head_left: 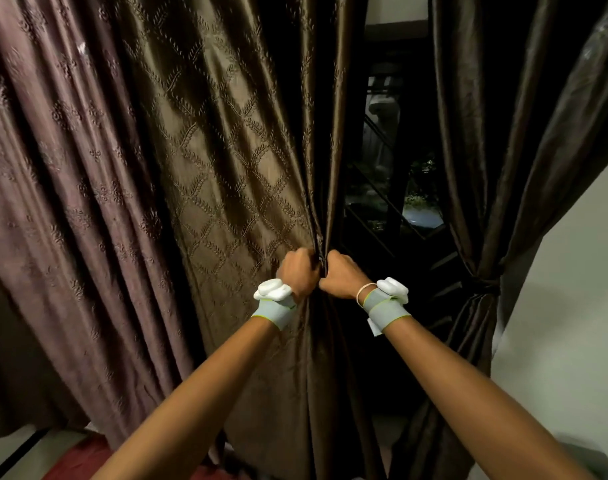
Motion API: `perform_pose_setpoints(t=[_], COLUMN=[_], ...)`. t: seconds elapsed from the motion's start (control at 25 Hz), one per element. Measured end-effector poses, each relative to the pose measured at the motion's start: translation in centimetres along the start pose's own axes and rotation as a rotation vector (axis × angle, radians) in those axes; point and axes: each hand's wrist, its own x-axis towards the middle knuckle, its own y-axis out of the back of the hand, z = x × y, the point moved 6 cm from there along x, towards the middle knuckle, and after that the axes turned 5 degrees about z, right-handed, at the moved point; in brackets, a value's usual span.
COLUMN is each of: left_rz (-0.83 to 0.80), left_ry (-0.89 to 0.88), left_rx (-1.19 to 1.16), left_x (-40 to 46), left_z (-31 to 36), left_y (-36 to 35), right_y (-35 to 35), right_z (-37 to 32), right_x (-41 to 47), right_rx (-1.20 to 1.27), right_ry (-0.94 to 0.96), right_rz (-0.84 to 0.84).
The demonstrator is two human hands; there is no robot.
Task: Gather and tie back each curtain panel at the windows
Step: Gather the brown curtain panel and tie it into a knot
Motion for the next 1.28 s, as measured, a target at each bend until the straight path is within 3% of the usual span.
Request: perform_pose_setpoints(t=[0.08, 0.2, 0.28, 0.4, 0.6, 0.72, 0.88, 1.04, 1.2, 1.28], left_rz=[-0.055, -0.202, -0.108, 0.170, 0.010, 0.017, 0.197, 0.150, 0.105, 0.086], left_ry=[0.009, 0.044, 0.164, 0.343, 0.309, 0.283, 0.318, 0.216, 0.103, 0.064], left_rx=[-0.054, -0.269, -0.379, -0.272, -0.506, -0.624, -0.264, -0.040, 0.178, 0.154], left_x=[0.2, 0.4, 0.5, 0.4, 1.7, 2.1, 1.1, 0.0, -0.7, -0.4], left_z=[-0.6, -1.5, -2.9, -5.1, -5.1, -5.3, -5.0, -3.7, -2.1, -2.8], left_y=[0.3, 0.5, 0.9, 2.3, 1.3, 1.1, 3.5, 3.8, 3.9, 4.2], right_y=[-0.3, -0.1, -0.5, -1.5, -2.5, -2.6, -1.4, -1.2, -3.6, -4.4], right_z=[-0.1, 0.5, 1.0, 1.1, 1.2, 1.3, 1.7, 1.7, -2.1, -3.4], right_x=[0.3, 0.9, 1.2, 1.8, 3.0, 3.5, 2.8, 2.5, 3.0, 3.3], right_rx=[0.008, 0.018, 0.062, 0.200, 0.348, 0.366, 0.247, 0.073, 0.051, 0.075], right_ry=[0.010, -0.021, -0.081, -0.145, -0.193, -0.199, -0.203, -0.180, -0.002, 0.024], right_rz=[-0.038, 0.081, 0.132, 0.126, 0.040, 0.017, 0.092, 0.119, -0.059, -0.080])
